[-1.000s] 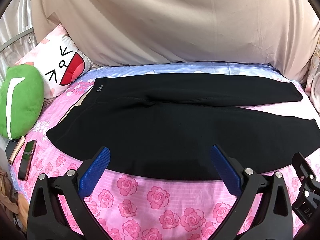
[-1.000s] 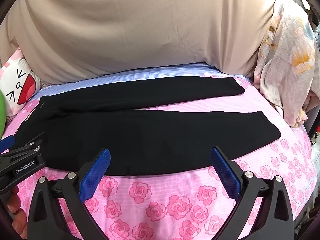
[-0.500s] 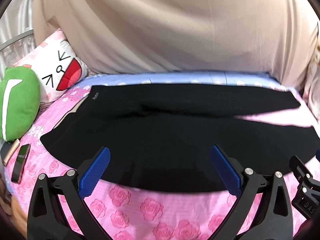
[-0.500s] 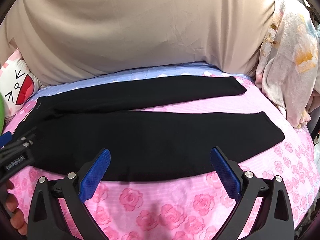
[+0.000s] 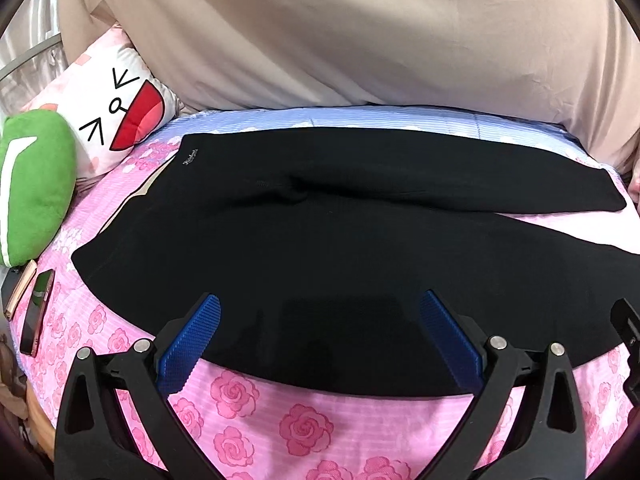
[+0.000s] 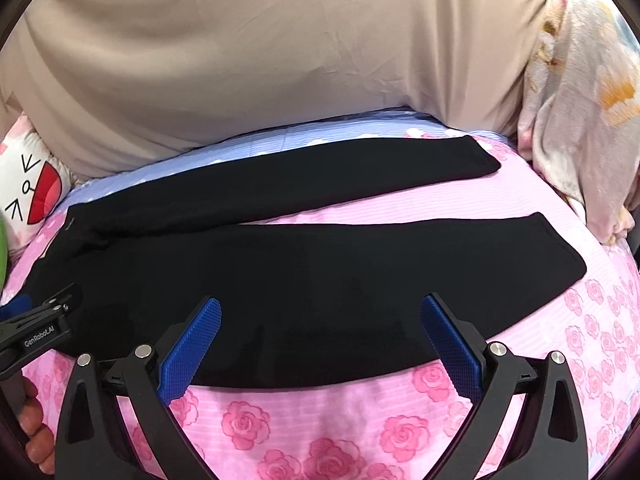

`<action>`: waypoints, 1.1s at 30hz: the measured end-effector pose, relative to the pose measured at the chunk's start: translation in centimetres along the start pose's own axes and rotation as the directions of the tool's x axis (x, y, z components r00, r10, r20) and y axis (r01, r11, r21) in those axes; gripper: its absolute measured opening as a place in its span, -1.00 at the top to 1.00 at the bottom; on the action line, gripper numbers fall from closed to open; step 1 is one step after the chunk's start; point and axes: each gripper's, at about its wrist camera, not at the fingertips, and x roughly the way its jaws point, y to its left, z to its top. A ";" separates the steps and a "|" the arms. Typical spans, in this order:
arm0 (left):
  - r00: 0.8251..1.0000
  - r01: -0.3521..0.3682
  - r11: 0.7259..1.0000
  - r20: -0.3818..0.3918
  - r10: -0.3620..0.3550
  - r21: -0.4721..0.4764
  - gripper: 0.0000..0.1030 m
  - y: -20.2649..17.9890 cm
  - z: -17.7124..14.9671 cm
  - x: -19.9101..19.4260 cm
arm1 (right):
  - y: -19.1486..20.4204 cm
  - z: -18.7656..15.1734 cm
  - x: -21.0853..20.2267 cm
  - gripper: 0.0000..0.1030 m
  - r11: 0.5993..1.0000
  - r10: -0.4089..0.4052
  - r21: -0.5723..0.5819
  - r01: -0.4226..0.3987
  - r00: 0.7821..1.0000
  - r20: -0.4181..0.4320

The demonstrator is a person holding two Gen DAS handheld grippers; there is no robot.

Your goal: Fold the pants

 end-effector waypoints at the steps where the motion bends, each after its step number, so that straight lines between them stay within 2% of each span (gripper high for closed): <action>1: 1.000 -0.007 1.000 0.002 0.007 0.003 -0.91 0.0 0.0 0.1 | 0.3 0.0 0.2 -0.90 1.000 -0.001 -0.009 0.001 1.000 0.001; 9: 1.000 -0.026 1.000 0.009 0.026 0.015 -0.91 0.0 0.3 0.8 | 1.3 0.3 0.7 -0.90 0.998 -0.009 -0.061 0.010 1.000 0.028; 12: 0.999 -0.034 0.999 0.031 0.034 0.009 -0.91 0.3 0.5 0.7 | 0.0 0.8 1.6 -0.90 0.999 0.014 -0.048 -0.014 1.000 0.003; 15: 0.997 -0.005 1.000 0.073 0.007 -0.026 -0.91 1.0 1.0 0.2 | -2.6 1.8 2.4 -0.90 0.999 0.048 -0.005 -0.048 0.999 -0.021; 19: 0.993 0.011 1.000 0.116 -0.009 -0.020 -0.91 1.7 2.7 -0.8 | -8.4 5.2 4.0 -0.90 0.999 0.042 0.012 -0.042 0.999 -0.025; 22: 0.994 -0.002 1.000 0.106 0.004 -0.022 -0.91 2.3 4.2 -1.0 | -14.1 9.2 6.8 -0.90 0.998 0.060 0.013 -0.059 0.997 -0.055; 24: 0.997 -0.003 0.998 0.083 0.008 -0.062 -0.91 3.5 5.6 -0.4 | -17.8 11.9 9.4 -0.90 1.000 0.015 0.025 -0.013 0.998 -0.067; 26: 0.996 -0.036 0.994 0.078 0.044 -0.100 -0.91 4.8 7.1 0.3 | -21.4 15.2 13.1 -0.90 0.998 -0.044 0.034 0.047 0.996 -0.073; 29: 0.989 -0.105 0.983 0.091 0.119 -0.149 -0.91 7.0 9.4 1.5 | -25.3 18.7 17.0 -0.88 0.994 -0.077 0.072 0.083 0.993 -0.092; 33: 0.989 -0.133 0.966 0.035 0.144 -0.223 -0.91 10.7 12.6 5.0 | -28.2 21.4 21.6 -0.88 0.990 -0.001 0.139 0.020 0.991 -0.133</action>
